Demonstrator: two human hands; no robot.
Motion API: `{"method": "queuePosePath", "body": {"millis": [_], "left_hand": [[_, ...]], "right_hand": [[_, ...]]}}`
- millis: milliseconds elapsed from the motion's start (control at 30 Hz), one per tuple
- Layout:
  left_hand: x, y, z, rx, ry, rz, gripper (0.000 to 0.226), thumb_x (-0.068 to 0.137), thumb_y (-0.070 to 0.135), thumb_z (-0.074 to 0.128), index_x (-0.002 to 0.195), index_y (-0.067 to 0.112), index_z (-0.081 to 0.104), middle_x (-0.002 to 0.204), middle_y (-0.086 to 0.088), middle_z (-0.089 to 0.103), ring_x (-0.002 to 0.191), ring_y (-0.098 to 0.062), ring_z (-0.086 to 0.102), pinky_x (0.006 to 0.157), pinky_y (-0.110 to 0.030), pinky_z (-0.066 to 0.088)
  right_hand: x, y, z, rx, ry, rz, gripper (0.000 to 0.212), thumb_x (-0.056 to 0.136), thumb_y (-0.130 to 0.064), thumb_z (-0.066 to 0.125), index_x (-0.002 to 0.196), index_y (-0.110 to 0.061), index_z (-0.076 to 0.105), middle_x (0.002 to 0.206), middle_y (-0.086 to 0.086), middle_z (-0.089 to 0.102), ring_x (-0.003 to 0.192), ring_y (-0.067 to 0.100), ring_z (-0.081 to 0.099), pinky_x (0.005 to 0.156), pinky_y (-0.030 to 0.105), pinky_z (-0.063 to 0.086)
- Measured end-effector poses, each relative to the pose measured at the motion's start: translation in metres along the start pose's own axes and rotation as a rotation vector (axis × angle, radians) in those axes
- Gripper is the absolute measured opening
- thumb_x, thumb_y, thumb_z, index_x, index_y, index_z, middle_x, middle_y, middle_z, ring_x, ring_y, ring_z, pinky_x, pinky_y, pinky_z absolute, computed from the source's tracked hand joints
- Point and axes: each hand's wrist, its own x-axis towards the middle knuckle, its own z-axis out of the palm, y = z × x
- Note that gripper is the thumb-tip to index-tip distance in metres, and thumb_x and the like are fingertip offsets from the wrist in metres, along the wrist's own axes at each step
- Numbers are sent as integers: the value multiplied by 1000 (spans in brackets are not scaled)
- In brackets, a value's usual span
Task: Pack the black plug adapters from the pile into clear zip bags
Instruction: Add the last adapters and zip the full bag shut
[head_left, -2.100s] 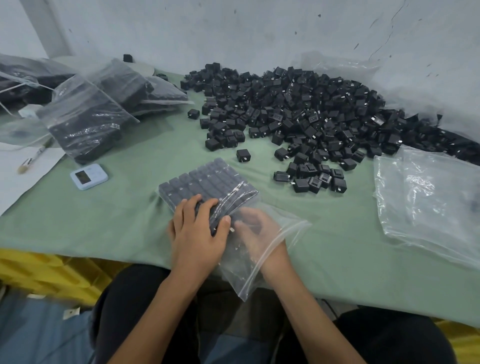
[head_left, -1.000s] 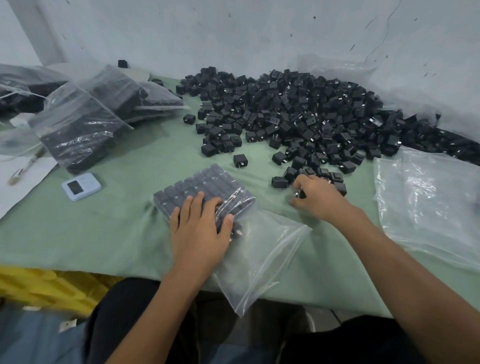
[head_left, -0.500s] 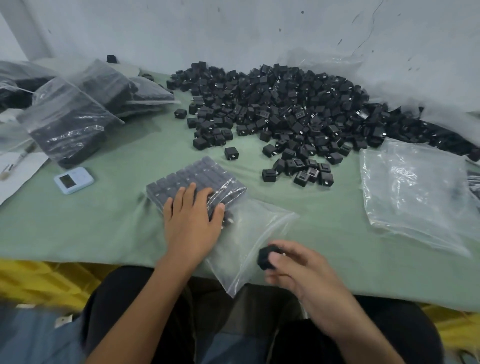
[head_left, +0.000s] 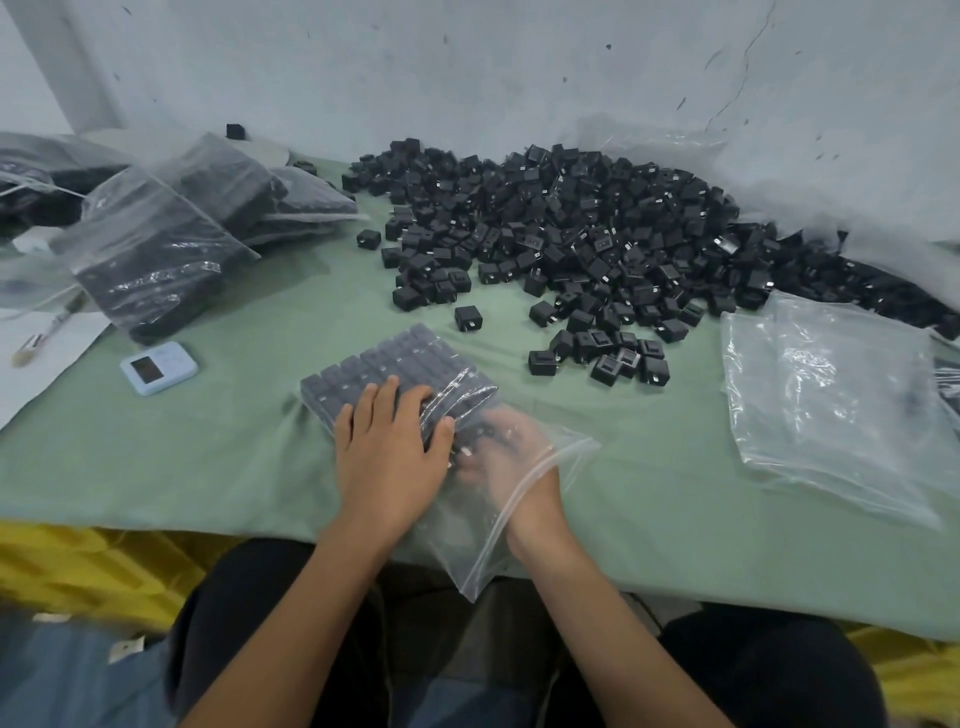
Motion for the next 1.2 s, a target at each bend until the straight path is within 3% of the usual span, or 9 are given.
{"method": "queuePosePath", "body": {"millis": [67,167,300,433,633,867,967,1067,1200], "left_hand": [[0,0,0,1,2,2,51,97,56,38,142,33,45,160,-1,32,150,-22,18,121,-44,8],[0,1,-1,2,-2,-2,51,97,56,38,142,33,45,160,-1,31,150,-22,18,121,-44,7],[0,2,-3,1,-6,-7,50,98,55,39,142,33,45,161,-1,30,151,-22,17,122,-42,5],[-1,2,-4,6,-12,5,50,99,55,37,143,33,44,161,-1,30,151,-22,16,122,-42,5],[-2,2,-4,8,-25,8,53,99,57,32,145,33,41,162,-1,27,151,-22,14,122,-43,4],[3,4,-10,73,-101,11,52,98,61,28,140,34,42,160,-1,30,149,-24,18,120,-45,10],[19,11,-15,135,-68,50,44,100,54,31,125,27,54,141,-3,50,135,-26,39,116,-45,22],[27,19,-11,97,-124,53,49,101,56,31,138,29,45,158,-10,33,148,-28,23,122,-47,12],[26,16,-1,109,-160,60,60,97,66,26,149,37,31,166,-8,16,153,-26,10,123,-47,7]], "right_hand": [[3,5,-3,-7,-14,2,29,94,4,51,89,-15,72,85,10,70,71,20,66,62,30,56],[8,9,-5,-170,73,-39,23,94,2,54,102,-8,73,96,5,72,87,13,65,79,25,54],[8,7,-7,-350,-48,-112,26,91,-4,52,94,-18,74,89,-2,71,79,13,65,69,18,52],[23,9,-4,-697,-104,-163,24,98,-18,47,90,-13,69,94,2,68,92,18,61,90,36,47],[13,21,-7,-353,0,-96,14,98,-32,55,103,-24,66,99,-10,68,96,3,62,90,26,49],[9,24,-10,-370,-53,-105,16,94,-41,58,92,-56,61,95,-37,62,95,-24,52,73,3,40],[12,25,-10,-366,-82,-113,17,96,-35,55,100,-44,68,97,-25,69,95,-12,60,85,16,48],[12,25,-13,-366,-103,-157,24,98,-29,49,110,-36,69,102,-12,73,99,-1,64,95,30,52],[14,25,-17,-403,-144,-109,26,99,-35,50,120,-46,60,113,-20,66,99,-14,58,98,18,48]]}}
